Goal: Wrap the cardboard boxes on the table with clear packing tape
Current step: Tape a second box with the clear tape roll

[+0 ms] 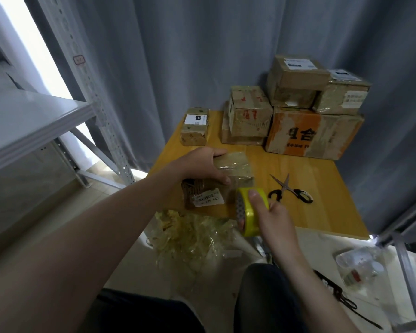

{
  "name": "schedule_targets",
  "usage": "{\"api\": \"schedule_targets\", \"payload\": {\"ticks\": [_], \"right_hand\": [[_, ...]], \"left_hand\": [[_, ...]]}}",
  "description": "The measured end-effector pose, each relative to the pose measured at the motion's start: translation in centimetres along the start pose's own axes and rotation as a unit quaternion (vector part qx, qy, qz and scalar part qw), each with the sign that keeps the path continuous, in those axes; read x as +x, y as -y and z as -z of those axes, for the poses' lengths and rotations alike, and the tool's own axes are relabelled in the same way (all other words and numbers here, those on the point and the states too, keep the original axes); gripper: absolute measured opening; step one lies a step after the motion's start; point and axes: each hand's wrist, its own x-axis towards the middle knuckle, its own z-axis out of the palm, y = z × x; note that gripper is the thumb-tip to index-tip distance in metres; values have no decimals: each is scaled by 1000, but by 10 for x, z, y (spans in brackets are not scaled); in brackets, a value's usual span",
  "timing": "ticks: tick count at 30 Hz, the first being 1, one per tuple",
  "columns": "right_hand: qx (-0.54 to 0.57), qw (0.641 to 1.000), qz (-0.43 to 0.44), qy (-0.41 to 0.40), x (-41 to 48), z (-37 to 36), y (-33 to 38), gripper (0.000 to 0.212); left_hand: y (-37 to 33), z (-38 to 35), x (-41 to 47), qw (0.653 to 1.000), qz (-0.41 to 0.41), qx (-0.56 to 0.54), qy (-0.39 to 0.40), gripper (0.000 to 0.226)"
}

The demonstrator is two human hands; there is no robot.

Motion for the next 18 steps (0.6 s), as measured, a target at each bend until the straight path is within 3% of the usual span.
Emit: {"api": "schedule_targets", "payload": {"ticks": [15,18], "right_hand": [[-22,999,-45,13,1,-14,-23,45],[24,997,-64,23,2,-14,-25,40]], "left_hand": [[7,0,-3,1000,-24,8,15,107],[8,-1,-6,999,-35,2,15,107]]}}
